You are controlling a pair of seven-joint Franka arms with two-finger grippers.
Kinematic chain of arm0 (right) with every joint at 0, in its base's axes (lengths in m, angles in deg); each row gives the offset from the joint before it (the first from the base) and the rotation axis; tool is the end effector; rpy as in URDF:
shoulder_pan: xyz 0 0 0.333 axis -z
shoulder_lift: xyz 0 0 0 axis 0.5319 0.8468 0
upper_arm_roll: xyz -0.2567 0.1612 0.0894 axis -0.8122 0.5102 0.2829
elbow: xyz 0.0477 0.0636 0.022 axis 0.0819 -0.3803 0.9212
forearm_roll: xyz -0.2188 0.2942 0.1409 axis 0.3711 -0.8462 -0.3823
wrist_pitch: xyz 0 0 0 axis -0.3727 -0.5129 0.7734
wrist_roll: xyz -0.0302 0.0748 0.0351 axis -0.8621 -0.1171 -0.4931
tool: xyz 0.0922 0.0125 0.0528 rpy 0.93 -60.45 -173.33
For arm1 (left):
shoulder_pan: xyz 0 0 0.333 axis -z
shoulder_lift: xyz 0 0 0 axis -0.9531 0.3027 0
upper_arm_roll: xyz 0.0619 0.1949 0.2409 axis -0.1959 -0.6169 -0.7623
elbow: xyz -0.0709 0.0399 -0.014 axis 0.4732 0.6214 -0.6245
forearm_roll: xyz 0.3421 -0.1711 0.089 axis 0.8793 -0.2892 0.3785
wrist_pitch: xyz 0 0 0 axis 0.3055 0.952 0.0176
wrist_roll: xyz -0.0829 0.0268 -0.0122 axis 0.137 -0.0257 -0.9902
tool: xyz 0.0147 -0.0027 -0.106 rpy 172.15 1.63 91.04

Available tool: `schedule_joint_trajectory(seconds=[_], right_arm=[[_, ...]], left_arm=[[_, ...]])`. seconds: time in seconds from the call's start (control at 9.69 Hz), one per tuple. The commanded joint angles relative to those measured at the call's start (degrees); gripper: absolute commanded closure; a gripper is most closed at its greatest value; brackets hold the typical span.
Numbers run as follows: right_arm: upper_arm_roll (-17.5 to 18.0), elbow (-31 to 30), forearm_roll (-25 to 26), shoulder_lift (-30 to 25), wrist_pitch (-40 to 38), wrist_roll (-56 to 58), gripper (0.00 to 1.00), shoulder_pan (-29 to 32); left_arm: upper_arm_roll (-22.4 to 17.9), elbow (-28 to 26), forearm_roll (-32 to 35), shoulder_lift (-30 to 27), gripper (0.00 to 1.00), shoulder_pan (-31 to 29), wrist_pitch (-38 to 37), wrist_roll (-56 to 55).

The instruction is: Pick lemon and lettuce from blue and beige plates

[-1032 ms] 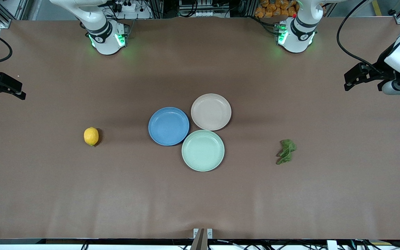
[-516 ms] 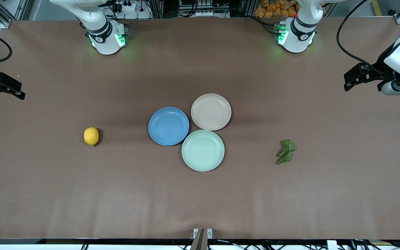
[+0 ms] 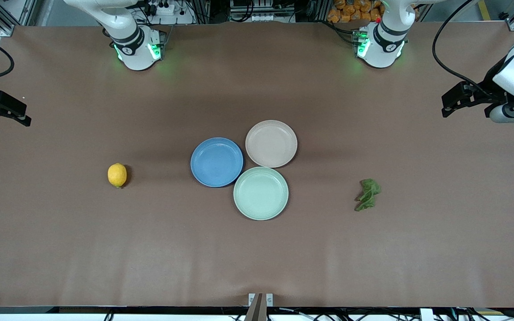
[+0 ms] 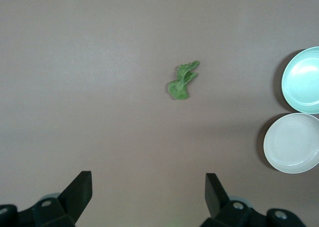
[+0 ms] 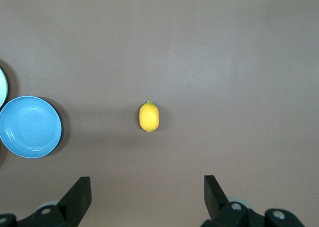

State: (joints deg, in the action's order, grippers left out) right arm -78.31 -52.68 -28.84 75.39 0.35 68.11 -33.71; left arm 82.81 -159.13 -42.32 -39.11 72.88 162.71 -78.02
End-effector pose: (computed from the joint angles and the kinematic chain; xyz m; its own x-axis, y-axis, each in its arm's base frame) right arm 0.5618 -0.0275 0.6422 0.9984 0.0524 0.0222 0.0523 -0.9986 0.0028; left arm 0.5507 -0.0795 0.6447 0.9997 -0.0254 0.0067 -0.0253 -0.9995 -0.0172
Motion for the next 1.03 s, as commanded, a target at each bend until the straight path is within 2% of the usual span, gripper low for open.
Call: schedule_joint_trajectory(seconds=[0.0,0.93], right_arm=[[1.13,-2.93,0.73,-2.44,1.67,-0.97,0.00,1.14],[0.87,-2.41,0.90,-1.48,0.71,-0.89,0.00,1.13]], left_arm=[[0.03,0.02,-0.68,-0.25,0.00,-0.32,0.44,1.32],[0.03,0.02,-0.76,-0.08,0.00,-0.32,0.44,1.32]])
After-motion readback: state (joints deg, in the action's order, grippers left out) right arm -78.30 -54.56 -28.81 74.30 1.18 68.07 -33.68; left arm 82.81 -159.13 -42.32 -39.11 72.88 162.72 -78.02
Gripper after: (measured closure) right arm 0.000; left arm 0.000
